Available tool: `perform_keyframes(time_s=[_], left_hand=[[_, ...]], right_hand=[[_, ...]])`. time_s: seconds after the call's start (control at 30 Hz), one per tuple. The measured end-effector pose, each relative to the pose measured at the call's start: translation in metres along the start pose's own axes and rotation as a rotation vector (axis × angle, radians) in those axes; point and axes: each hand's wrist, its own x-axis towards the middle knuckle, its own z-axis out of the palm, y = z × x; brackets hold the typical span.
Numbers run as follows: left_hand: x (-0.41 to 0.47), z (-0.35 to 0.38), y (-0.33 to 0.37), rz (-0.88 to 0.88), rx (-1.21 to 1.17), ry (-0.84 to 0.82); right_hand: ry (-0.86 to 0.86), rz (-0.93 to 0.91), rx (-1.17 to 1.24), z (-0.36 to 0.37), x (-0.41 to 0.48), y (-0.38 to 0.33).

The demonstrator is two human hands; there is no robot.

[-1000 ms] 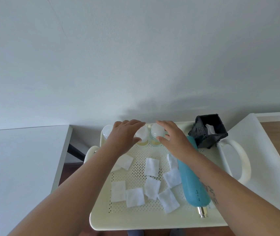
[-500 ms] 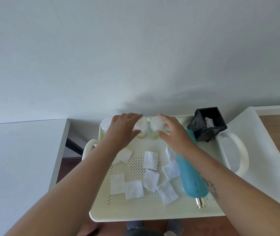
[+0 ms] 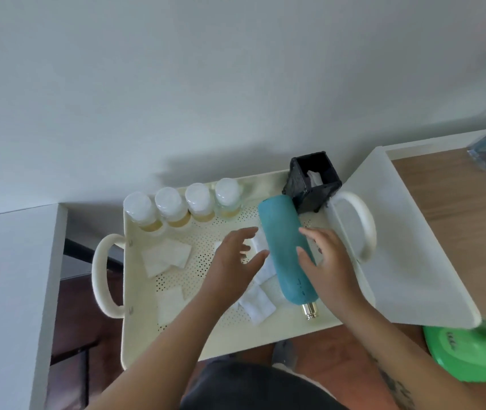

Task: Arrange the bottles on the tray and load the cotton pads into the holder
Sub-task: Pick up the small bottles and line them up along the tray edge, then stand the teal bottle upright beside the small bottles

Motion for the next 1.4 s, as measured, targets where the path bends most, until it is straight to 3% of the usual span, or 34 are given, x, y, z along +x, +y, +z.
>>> perform_keyframes(time_s=[0.07,0.13,0.37,0.6,0.83,1.03,1.4], left_hand=[[-0.002,0.016,0.0,-0.104,-0.108,-0.038],[-0.003,0.023,0.0,-0.083,-0.092,-0.02],[0.038,-0.017,0.011,0.413,0.55,0.274],[0.084,-0.05,0.015,0.357,0.854,0.235],[0.092,-0.054,0.006,0.343,0.917,0.149],[0.094,-0.053,0.002,0.354,0.947,0.137],[0.093,-0.057,0.002,0.355,0.932,0.112]], right_hand=[[0.009,0.031,-0.013,-0.001,-0.009,0.008],[-0.02,0.07,0.012,0.001,-0.018,0.012],[-0.059,0.071,-0.102,0.019,-0.036,0.009],[-0.05,0.08,-0.268,0.03,-0.049,0.011],[-0.057,0.065,-0.394,0.035,-0.054,0.011],[-0.045,0.051,-0.366,0.027,-0.051,0.006],[-0.052,-0.037,-0.408,-0.021,-0.015,-0.049]])
